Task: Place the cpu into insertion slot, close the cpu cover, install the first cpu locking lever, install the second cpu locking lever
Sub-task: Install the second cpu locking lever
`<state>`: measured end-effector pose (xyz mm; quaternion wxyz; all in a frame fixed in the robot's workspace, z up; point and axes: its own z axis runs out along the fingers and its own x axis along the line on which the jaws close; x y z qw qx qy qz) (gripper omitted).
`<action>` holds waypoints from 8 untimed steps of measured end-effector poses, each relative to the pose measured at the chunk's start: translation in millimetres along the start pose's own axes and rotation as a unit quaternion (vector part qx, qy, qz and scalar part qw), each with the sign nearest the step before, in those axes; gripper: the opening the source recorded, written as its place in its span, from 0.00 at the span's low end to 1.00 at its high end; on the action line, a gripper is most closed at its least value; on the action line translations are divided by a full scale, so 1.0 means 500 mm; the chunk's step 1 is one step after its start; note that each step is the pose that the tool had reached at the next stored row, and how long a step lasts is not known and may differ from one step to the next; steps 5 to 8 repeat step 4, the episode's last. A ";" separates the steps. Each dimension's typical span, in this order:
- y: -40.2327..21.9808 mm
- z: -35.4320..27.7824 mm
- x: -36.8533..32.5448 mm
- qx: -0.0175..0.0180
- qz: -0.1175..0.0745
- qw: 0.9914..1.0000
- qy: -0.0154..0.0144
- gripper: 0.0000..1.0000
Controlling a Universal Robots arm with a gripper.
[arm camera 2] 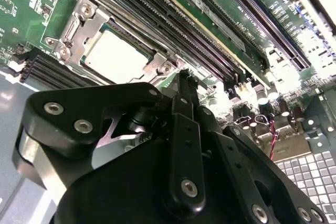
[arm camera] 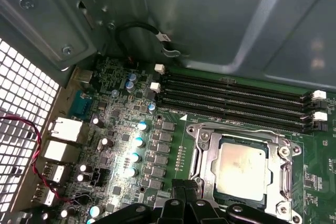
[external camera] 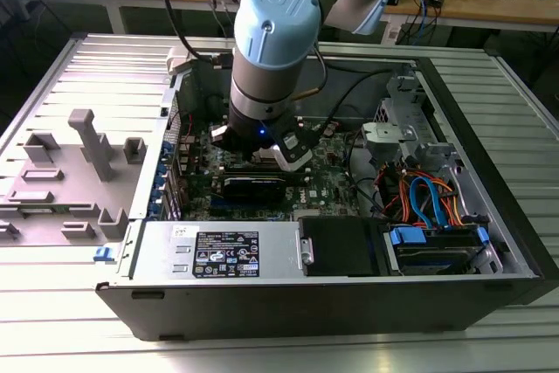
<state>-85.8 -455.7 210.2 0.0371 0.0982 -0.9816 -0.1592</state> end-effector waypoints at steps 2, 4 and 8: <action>0.001 -0.002 0.000 0.000 0.000 1.000 0.000 0.11; 0.001 -0.003 0.000 0.000 0.000 1.000 0.000 0.11; 0.001 -0.003 0.000 0.000 0.000 1.000 0.000 0.11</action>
